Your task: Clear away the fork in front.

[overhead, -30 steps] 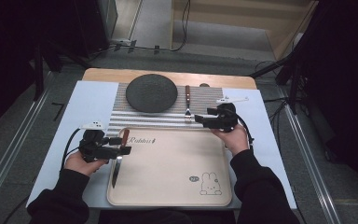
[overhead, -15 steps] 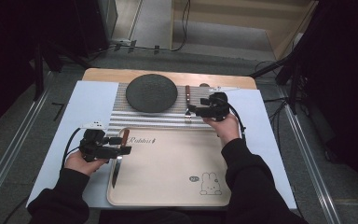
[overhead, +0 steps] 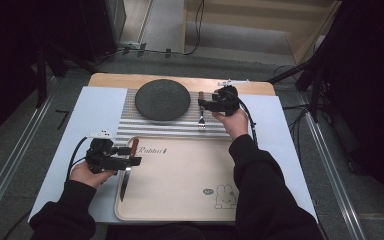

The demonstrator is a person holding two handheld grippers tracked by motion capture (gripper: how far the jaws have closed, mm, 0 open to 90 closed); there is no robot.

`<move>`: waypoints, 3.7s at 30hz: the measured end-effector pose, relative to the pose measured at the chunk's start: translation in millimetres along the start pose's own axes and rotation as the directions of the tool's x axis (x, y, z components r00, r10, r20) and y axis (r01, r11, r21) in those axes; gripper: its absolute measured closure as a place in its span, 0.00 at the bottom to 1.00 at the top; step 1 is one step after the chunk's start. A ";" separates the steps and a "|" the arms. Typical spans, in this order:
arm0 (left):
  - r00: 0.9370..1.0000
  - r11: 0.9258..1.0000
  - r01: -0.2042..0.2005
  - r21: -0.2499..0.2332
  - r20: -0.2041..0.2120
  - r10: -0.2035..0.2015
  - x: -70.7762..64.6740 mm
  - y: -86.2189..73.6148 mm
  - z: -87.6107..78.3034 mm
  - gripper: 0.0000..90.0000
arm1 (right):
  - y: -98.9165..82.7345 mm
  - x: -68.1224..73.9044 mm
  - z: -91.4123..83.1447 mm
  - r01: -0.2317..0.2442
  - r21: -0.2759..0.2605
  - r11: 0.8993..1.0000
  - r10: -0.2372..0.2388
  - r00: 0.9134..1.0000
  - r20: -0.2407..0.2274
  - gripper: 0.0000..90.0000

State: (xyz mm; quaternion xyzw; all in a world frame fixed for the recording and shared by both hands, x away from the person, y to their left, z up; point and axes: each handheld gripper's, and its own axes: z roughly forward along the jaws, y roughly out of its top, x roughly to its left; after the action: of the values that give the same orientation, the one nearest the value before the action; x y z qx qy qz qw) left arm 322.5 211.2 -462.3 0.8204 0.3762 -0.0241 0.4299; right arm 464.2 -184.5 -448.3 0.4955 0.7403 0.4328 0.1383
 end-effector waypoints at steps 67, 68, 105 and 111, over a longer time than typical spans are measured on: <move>1.000 1.000 -0.008 0.015 -0.006 0.008 -0.2 -0.1 1.2 0.35 | -3.6 4.1 78.7 -0.177 0.257 0.950 0.089 0.943 0.321 0.78; 1.000 1.000 -0.008 0.013 -0.006 0.008 -0.1 -0.2 1.3 0.35 | -3.8 5.5 79.4 -0.170 0.257 0.951 0.079 0.941 0.330 0.78; 1.000 1.000 -0.005 0.020 -0.011 0.006 1.1 0.6 2.5 0.35 | 8.8 -5.9 46.9 -0.171 0.210 0.963 0.114 0.959 0.258 0.84; 1.000 1.000 -0.005 0.022 -0.011 0.006 1.2 0.6 2.6 0.35 | 13.1 -5.2 37.9 -0.165 0.186 0.969 0.122 0.967 0.224 0.84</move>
State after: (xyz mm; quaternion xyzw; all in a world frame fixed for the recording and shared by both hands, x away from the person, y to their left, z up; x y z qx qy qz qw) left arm 324.5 209.9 -464.0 0.8262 0.3760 -0.0225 0.4189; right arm 498.7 -168.1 -461.5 0.6027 0.7236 0.3089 0.1330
